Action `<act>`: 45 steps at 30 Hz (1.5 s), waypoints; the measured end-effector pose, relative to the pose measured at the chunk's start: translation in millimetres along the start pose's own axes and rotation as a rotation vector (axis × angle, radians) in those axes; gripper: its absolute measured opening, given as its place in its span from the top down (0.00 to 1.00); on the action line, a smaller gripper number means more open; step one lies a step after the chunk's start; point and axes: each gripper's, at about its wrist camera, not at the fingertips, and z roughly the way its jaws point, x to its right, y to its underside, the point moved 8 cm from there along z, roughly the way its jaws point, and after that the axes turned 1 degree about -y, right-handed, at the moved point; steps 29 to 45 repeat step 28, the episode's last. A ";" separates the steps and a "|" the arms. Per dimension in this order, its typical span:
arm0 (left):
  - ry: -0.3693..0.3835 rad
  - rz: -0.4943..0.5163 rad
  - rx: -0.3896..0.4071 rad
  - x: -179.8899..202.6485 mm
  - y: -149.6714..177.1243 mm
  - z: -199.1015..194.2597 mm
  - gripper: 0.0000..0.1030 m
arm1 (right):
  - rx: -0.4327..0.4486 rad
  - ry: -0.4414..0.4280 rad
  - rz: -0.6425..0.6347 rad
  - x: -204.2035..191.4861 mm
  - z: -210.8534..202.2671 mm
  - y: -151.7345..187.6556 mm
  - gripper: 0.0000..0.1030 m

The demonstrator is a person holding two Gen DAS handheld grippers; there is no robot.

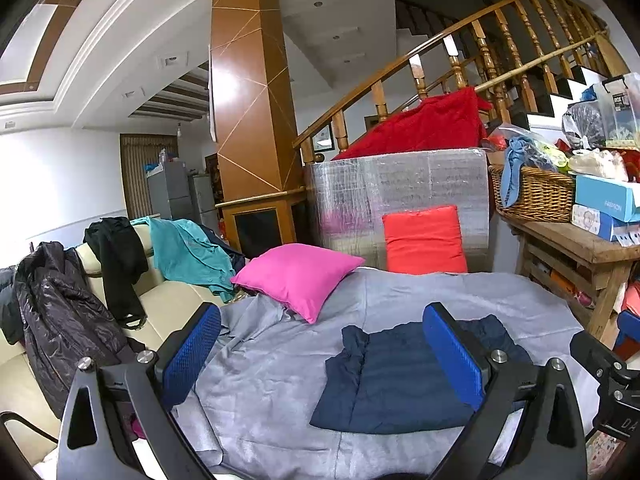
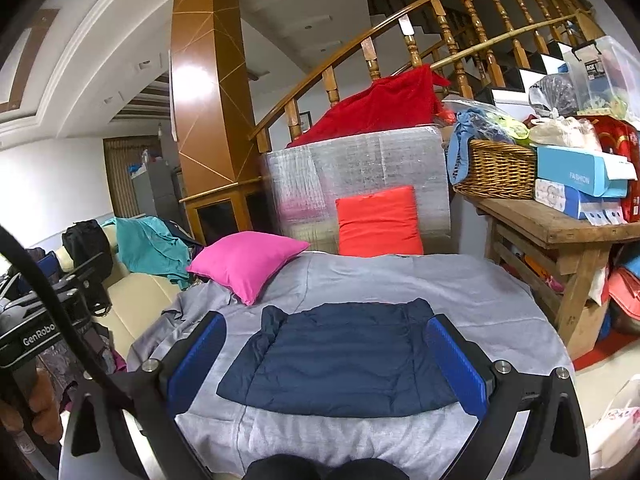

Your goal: Fold large clothes

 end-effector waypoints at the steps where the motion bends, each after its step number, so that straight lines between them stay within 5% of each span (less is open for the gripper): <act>1: -0.001 -0.001 0.000 -0.7 0.0 0.1 0.02 | 0.000 0.000 -0.001 -1.4 0.3 0.2 0.01; 20: 0.026 -0.012 -0.045 14.0 15.1 25.1 0.02 | -0.060 0.033 -0.006 11.4 21.1 19.3 0.01; 26: 0.025 0.011 0.007 25.9 9.3 27.9 0.02 | -0.080 0.046 0.024 28.1 35.5 17.5 0.01; 45: 0.022 0.007 -0.004 25.7 9.6 35.6 0.02 | -0.088 0.057 0.034 35.2 42.9 16.3 0.01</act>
